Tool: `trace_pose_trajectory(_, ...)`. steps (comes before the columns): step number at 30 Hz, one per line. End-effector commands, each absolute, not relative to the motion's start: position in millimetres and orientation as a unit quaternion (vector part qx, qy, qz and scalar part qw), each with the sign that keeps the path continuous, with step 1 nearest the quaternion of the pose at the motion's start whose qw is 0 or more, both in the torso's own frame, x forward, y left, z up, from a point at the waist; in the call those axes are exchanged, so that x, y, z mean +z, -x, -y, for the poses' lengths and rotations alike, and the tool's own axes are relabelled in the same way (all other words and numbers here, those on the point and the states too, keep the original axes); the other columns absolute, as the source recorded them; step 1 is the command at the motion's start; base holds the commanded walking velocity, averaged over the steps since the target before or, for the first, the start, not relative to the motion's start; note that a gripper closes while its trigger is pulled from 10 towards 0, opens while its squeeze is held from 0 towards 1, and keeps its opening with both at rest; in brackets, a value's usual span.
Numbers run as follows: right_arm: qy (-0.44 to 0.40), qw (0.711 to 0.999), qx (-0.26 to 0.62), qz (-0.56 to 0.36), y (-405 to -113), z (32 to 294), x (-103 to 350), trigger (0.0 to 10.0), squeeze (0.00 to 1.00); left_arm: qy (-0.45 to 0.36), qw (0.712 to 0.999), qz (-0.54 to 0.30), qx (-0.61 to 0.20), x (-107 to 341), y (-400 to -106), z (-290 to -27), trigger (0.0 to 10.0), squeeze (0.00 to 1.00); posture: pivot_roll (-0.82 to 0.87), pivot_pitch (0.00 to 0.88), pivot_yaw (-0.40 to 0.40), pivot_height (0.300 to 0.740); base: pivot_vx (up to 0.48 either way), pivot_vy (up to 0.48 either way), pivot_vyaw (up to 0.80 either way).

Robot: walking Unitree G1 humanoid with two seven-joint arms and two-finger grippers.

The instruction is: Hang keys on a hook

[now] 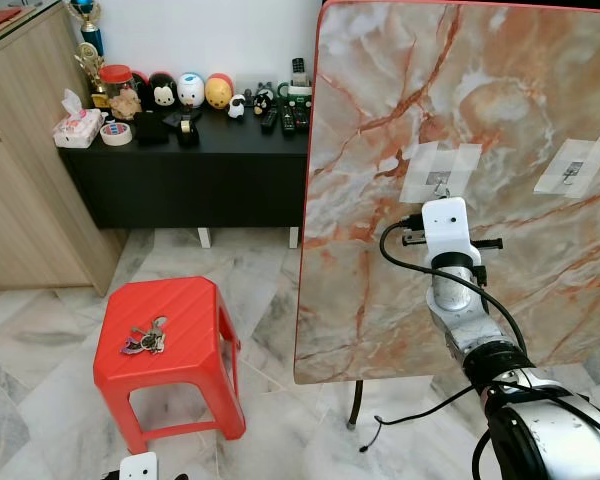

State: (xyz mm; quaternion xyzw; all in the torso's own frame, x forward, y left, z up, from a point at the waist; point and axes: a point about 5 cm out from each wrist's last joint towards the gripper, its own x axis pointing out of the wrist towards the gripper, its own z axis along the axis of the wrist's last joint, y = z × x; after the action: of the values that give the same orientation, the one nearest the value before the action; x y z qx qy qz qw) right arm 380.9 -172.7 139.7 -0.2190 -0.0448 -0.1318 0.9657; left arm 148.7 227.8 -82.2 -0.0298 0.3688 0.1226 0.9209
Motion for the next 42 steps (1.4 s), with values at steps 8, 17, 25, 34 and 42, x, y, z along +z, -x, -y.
trace_pose_trajectory(8, 0.213, 0.97, -0.113, 0.042, -385.0, 167.1, 144.4, 10.0, 0.0, 0.032, 0.918, -0.373, 0.127, -83.5, -146.3, -227.3, 10.0, 0.0, 0.08, 0.043, -0.062, 0.74, 0.0, 0.0, 0.0)
trace_pose_trajectory(17, 0.228, 0.967, -0.102, 0.041, -385.2, 163.4, 143.2, 10.0, 0.0, 0.033, 0.92, -0.371, 0.123, -83.5, -146.6, -225.9, 10.0, 0.0, 0.08, 0.043, -0.062, 0.74, 0.0, 0.0, 0.0)
trace_pose_trajectory(25, 0.231, 0.967, -0.103, 0.042, -385.4, 163.9, 143.8, 10.0, 0.0, 0.034, 0.92, -0.371, 0.123, -83.6, -146.4, -225.3, 10.0, 0.0, 0.08, 0.042, -0.061, 0.74, 0.0, 0.0, 0.0)
trace_pose_trajectory(34, 0.242, 0.964, -0.101, 0.035, -385.9, 164.9, 143.3, 10.0, 0.0, 0.035, 0.919, -0.372, 0.122, -84.0, -145.9, -224.9, 10.0, 0.0, 0.08, 0.043, -0.062, 0.74, 0.0, 0.0, 0.0)
trace_pose_trajectory(42, 0.225, 0.97, -0.091, 0.022, -385.4, 163.7, 139.4, 10.0, 1.0, 0.034, 0.919, -0.374, 0.121, -84.3, -145.0, -224.9, 10.0, 0.0, 0.08, 0.043, -0.06, 0.74, 0.0, 0.0, 0.0)
